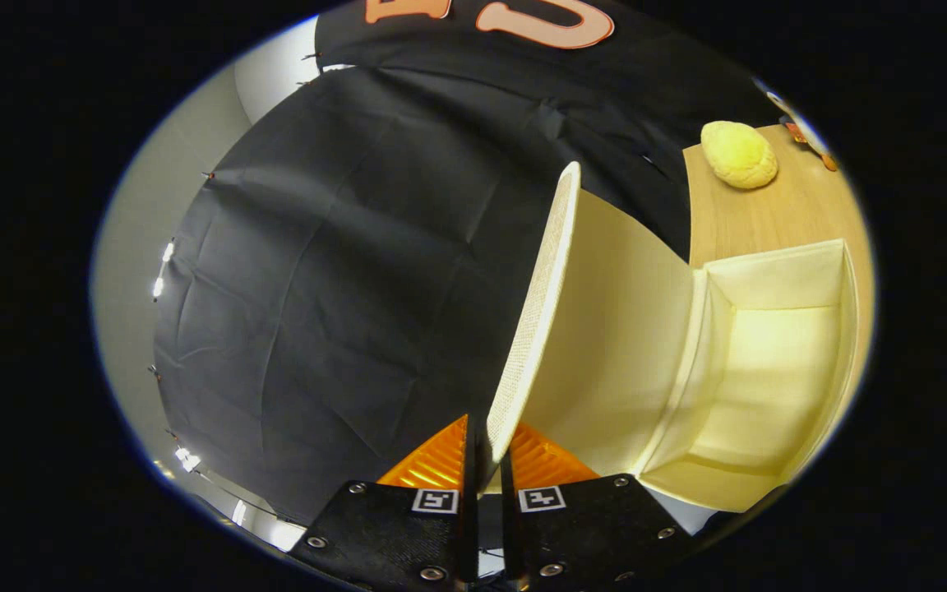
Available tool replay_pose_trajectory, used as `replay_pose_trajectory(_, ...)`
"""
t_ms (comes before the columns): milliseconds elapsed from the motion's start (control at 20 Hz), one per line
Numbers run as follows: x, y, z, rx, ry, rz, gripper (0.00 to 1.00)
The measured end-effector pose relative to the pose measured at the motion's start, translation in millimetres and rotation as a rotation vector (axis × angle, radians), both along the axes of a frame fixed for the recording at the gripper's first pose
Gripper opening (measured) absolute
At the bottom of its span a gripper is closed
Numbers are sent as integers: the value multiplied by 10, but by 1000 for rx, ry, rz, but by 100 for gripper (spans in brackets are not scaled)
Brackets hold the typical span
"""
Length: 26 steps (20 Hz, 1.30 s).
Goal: Open the storage box then place both shoes into the box .Put the left shoe in first, then the right shoe, with the right side of both shoes facing outward in a uniform manner.
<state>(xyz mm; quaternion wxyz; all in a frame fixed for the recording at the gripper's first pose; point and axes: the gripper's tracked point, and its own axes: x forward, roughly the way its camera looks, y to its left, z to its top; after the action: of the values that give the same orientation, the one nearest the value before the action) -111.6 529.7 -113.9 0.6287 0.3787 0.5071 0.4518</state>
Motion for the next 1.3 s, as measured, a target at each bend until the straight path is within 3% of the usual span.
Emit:
replay_pose_trajectory(200, -113, -2, -46, -13, 29, 43, 13)
replay_pose_trajectory(250, -127, -19, -117, -24, 23, 55, 18)
replay_pose_trajectory(400, -34, -108, -280, -55, 6, 66, 61)
replay_pose_trajectory(600, -53, -203, -318, -45, -25, 58, 83)
replay_pose_trajectory(950, 150, -627, -3, -16, -105, -13, 90)
replay_pose_trajectory(1300, 151, -647, 100, -4, -143, 1, 90)
